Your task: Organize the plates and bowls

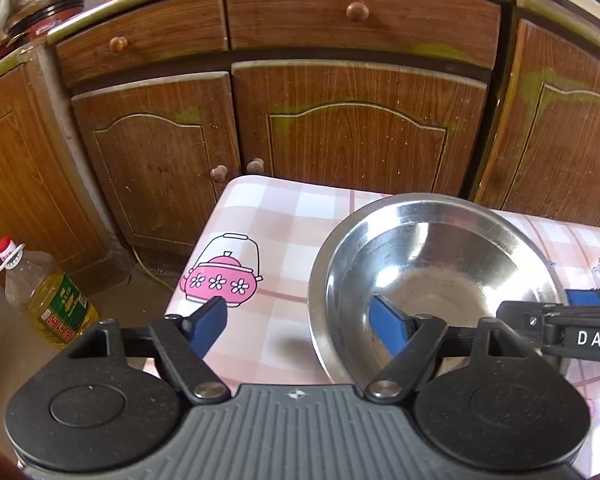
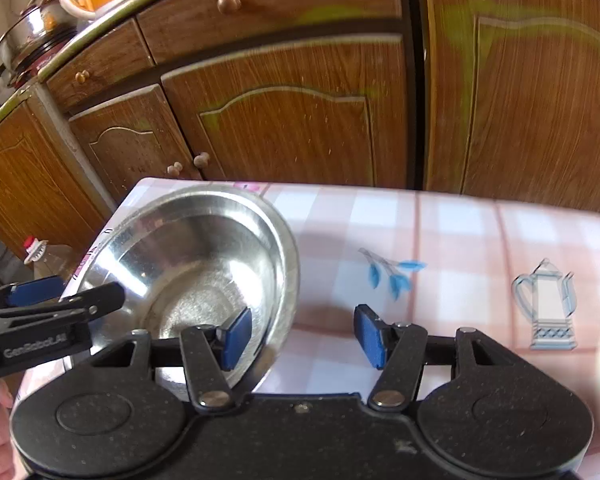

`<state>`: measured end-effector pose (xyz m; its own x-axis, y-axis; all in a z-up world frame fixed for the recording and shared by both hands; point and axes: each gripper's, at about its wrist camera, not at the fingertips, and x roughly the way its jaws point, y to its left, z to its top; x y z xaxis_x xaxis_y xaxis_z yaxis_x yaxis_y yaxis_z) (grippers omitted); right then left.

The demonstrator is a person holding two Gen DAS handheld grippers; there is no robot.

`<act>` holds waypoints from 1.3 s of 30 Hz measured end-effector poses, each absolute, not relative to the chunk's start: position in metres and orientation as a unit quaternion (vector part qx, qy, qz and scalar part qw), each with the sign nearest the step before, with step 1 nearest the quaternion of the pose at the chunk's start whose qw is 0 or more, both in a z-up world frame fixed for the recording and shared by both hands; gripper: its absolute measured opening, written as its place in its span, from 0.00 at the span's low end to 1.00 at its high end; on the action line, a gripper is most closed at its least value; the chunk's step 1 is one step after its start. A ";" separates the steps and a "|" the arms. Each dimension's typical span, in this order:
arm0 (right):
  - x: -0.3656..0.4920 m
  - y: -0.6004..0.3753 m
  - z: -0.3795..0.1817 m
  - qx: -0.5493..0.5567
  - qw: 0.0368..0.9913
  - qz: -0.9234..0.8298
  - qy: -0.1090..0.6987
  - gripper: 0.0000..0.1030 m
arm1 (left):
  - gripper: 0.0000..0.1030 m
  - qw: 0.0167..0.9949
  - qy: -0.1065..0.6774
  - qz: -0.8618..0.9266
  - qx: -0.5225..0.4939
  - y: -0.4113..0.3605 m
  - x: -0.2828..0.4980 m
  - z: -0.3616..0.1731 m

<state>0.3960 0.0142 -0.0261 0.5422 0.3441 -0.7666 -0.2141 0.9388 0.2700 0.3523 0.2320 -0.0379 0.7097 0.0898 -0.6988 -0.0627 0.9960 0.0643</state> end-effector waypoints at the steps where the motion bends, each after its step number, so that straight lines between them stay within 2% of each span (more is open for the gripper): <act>1: 0.396 0.016 -0.026 0.077 0.877 0.161 0.447 0.70 | 0.64 0.925 0.377 0.043 0.023 0.232 0.354 -0.039; 2: 0.396 0.017 -0.027 0.081 0.875 0.167 0.447 0.68 | 0.55 0.925 0.378 0.041 0.026 0.232 0.355 -0.041; 3: 0.395 0.019 -0.028 0.080 0.877 0.170 0.443 0.51 | 0.49 0.925 0.379 0.032 0.020 0.233 0.357 -0.043; 4: 0.394 0.020 -0.027 0.080 0.878 0.173 0.440 0.38 | 0.36 0.925 0.379 0.020 0.015 0.233 0.357 -0.044; 5: 0.395 0.022 -0.028 0.083 0.875 0.178 0.442 0.20 | 0.26 0.925 0.379 0.008 0.012 0.232 0.356 -0.044; 13: 0.377 0.015 -0.015 0.081 0.876 0.182 0.439 0.21 | 0.25 0.928 0.371 -0.005 0.002 0.224 0.335 -0.035; 39: 0.268 -0.039 0.100 0.083 0.905 0.161 0.385 0.21 | 0.23 0.947 0.321 -0.010 0.017 0.169 0.222 0.063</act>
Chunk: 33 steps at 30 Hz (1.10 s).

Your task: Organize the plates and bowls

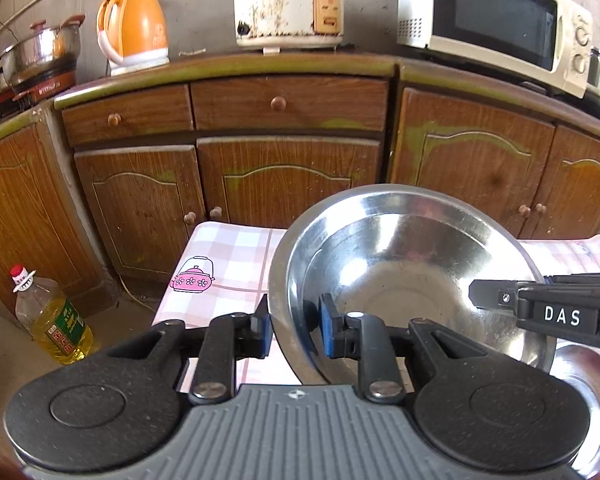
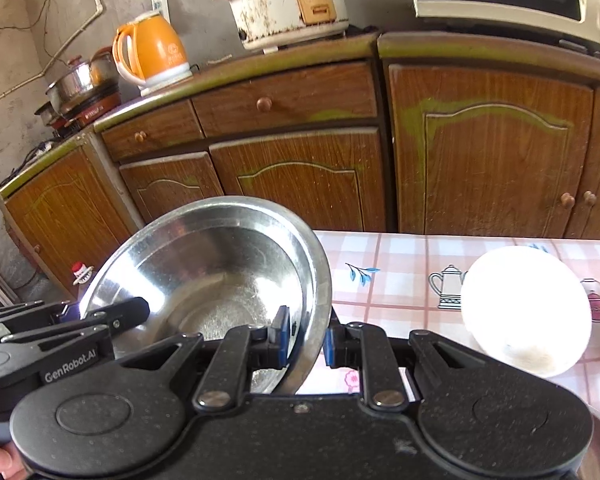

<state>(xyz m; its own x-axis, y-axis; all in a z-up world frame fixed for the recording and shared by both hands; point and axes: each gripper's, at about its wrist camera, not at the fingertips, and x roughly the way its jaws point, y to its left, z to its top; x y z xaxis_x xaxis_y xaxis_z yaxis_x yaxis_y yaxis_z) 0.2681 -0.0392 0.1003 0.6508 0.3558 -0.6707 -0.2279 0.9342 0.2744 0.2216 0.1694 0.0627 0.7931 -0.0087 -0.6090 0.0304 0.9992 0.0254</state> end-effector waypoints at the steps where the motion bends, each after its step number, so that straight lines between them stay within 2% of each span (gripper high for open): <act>1: 0.263 -0.041 0.105 0.084 0.906 0.162 0.383 0.21 | 0.23 0.948 0.319 -0.010 0.016 0.169 0.218 0.065; 15: 0.205 -0.060 0.143 0.084 0.913 0.167 0.362 0.21 | 0.24 0.951 0.308 -0.005 0.003 0.159 0.166 0.089; 33: 0.151 -0.073 0.158 0.088 0.915 0.175 0.353 0.21 | 0.25 0.953 0.303 0.004 -0.001 0.150 0.119 0.097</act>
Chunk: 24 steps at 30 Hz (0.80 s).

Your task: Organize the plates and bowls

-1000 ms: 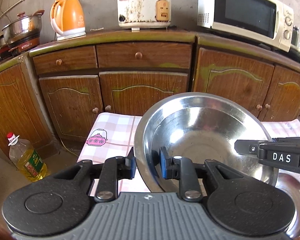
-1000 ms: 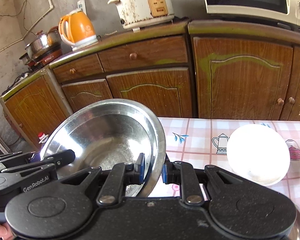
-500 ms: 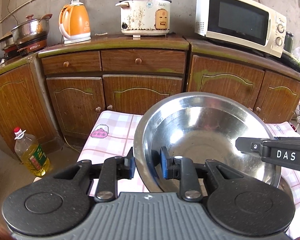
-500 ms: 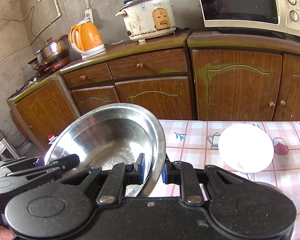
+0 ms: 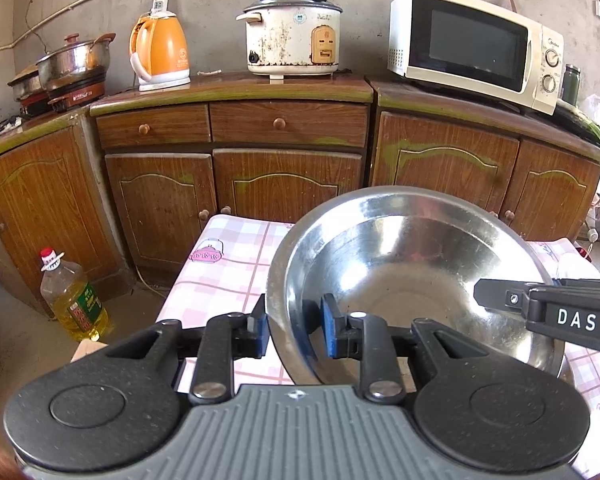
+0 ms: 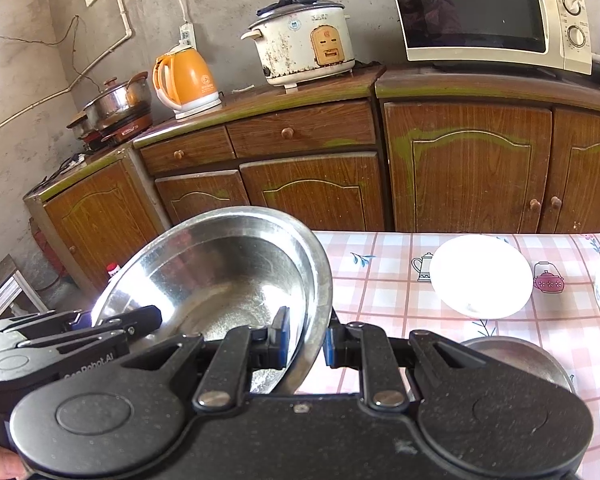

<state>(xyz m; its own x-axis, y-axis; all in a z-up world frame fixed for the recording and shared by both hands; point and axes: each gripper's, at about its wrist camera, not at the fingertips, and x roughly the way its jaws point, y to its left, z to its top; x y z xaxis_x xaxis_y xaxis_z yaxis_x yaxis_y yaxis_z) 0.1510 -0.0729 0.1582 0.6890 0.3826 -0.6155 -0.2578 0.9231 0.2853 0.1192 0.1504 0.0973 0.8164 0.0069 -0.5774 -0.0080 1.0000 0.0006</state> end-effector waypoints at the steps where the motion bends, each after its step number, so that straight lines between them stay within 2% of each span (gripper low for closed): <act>1: 0.148 -0.073 0.158 0.087 0.915 0.175 0.353 0.21 | 0.25 0.953 0.303 0.004 -0.003 0.150 0.118 0.097; 24: 0.123 -0.072 0.154 0.075 0.916 0.175 0.354 0.21 | 0.26 0.950 0.313 0.012 -0.004 0.150 0.095 0.091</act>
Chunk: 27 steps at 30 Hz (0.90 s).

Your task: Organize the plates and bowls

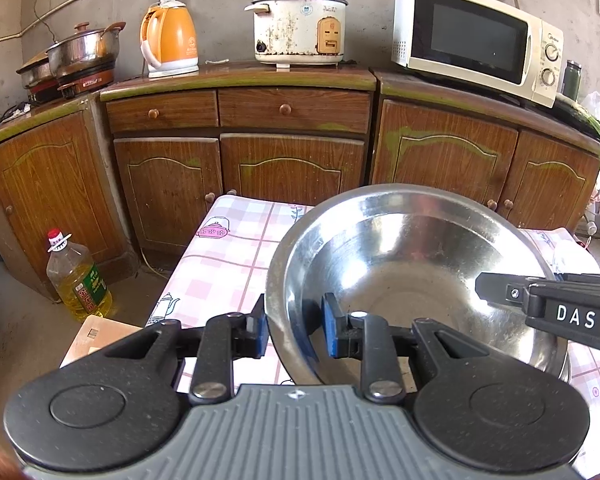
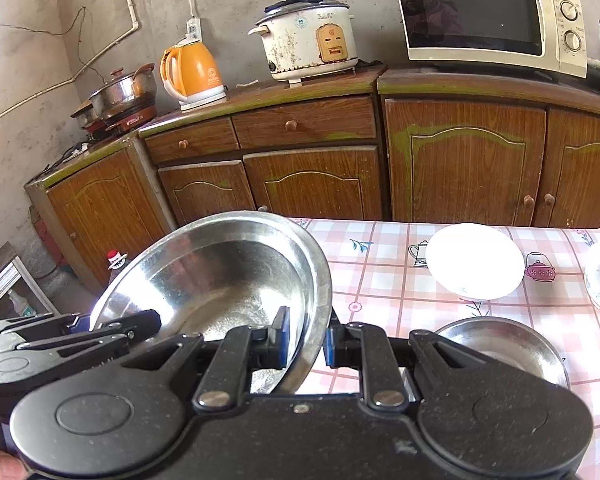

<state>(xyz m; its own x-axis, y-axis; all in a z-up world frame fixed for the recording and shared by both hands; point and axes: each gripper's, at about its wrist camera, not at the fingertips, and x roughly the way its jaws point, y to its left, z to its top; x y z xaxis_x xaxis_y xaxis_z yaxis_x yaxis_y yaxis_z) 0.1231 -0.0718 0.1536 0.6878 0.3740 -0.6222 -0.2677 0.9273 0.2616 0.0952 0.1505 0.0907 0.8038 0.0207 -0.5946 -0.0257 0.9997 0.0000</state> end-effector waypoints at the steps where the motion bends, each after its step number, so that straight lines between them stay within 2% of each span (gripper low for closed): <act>1: 0.123 -0.071 0.153 0.074 0.915 0.176 0.354 0.21 | 0.26 0.950 0.313 0.012 -0.004 0.151 0.095 0.091; 27: 0.105 -0.071 0.137 0.048 0.920 0.181 0.344 0.21 | 0.27 0.949 0.315 0.017 -0.013 0.149 0.077 0.075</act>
<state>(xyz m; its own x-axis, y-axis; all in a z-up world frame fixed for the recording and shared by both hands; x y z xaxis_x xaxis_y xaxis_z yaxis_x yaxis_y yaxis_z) 0.1048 -0.0706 0.1373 0.6978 0.3662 -0.6157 -0.3002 0.9298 0.2128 0.0774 0.1491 0.0749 0.8007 0.0234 -0.5986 -0.0393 0.9991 -0.0134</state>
